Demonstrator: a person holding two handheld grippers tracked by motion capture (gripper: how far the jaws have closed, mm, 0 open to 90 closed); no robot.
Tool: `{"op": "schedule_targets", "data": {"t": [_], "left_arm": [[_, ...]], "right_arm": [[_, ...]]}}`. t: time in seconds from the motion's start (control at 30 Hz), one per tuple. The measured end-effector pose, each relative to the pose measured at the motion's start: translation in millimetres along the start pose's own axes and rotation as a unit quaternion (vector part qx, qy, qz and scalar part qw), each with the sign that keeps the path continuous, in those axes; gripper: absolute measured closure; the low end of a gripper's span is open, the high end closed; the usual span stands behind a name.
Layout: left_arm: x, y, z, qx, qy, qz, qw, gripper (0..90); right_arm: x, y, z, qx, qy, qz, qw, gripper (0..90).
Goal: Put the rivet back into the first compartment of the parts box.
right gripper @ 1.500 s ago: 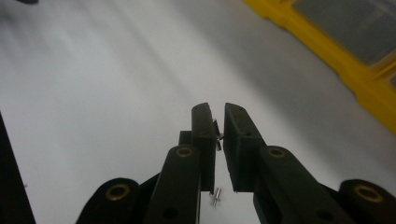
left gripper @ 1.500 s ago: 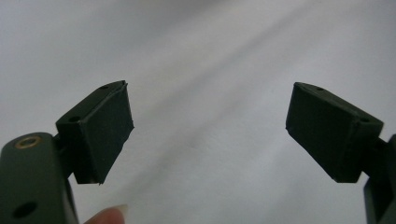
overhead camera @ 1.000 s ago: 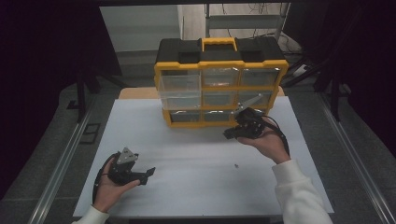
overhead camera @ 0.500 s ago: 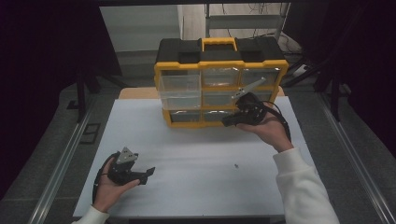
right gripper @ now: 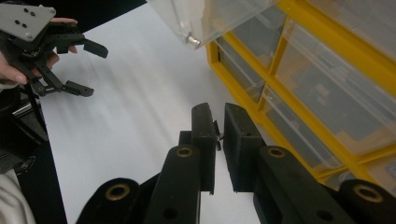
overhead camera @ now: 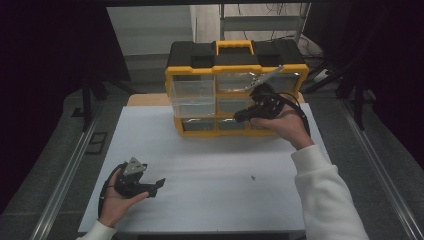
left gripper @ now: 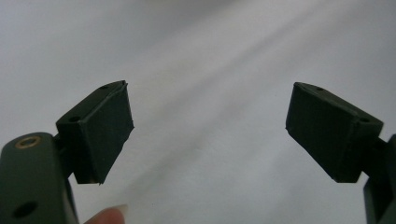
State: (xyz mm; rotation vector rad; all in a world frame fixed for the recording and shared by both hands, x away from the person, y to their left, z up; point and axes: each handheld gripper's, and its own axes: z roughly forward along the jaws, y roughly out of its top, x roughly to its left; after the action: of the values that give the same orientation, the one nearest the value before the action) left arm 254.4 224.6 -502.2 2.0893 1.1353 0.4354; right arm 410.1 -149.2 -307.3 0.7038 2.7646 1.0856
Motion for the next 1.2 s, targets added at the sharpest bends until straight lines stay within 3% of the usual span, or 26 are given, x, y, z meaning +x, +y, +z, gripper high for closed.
{"op": "schedule_targets", "data": {"t": [0.67,1.2], "left_arm": [[-0.5,0.2,0.6,0.001,-0.002,-0.001,1.0,15.1],[0.8,-0.2,0.5,0.003,-0.003,-0.001,1.0,15.1]], "right_arm": [[-1.6,33.7,-22.1,-0.02,0.007,0.002,0.9998,82.8],[-0.5,62.5,-32.3,-0.026,0.007,-0.012,0.9996,82.7]]}}
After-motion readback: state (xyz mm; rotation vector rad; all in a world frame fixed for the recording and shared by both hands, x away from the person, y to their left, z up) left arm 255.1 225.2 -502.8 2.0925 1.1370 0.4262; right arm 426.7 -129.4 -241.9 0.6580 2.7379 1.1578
